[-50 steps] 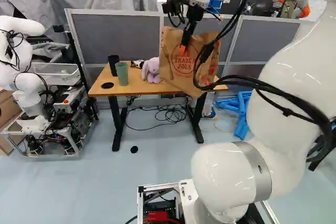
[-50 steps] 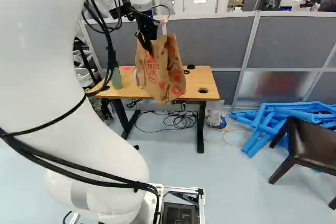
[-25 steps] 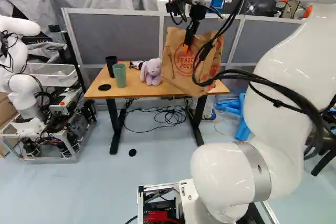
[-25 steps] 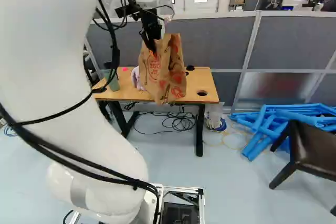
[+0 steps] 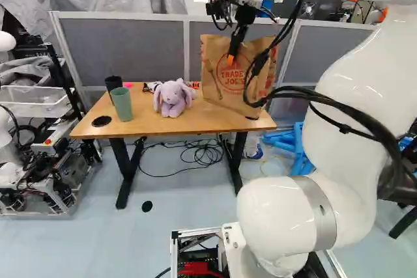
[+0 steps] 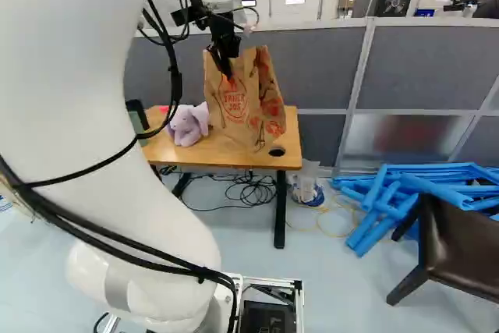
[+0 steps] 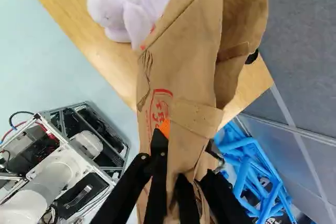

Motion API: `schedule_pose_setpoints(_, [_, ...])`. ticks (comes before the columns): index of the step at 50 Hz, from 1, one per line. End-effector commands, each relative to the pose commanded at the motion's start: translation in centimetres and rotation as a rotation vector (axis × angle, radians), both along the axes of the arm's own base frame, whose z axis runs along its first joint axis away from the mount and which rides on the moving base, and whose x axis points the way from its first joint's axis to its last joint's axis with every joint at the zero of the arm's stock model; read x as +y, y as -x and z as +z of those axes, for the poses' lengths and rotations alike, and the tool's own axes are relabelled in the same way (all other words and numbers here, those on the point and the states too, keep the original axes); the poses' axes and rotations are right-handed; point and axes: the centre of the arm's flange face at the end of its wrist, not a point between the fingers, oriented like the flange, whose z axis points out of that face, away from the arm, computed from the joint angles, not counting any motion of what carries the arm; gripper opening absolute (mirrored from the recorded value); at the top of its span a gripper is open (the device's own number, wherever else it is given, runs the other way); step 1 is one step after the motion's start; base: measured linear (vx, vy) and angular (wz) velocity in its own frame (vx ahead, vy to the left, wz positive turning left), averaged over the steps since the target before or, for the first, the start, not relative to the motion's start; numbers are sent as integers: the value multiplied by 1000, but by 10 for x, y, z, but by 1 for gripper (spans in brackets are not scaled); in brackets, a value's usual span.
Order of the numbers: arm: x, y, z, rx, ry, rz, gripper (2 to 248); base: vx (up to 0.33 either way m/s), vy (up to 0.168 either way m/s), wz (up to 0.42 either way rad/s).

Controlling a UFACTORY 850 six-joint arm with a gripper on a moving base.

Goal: Pick up the bag on the ground and place it on the table

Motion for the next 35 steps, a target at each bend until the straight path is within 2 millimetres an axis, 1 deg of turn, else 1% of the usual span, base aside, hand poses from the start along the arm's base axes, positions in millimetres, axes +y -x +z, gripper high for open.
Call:
schedule_pose_setpoints(3, [0,0,0,0,0,0,21,105,-145,39])
schedule_pose_setpoints(7, [0,0,0,0,0,0,21,25,-71,-23])
schedule_pose_setpoints(27, [0,0,0,0,0,0,21,-1,6,-1])
schedule_pose_setpoints(35, [-1,-6,-2,4,0,-1,21,0,0,0])
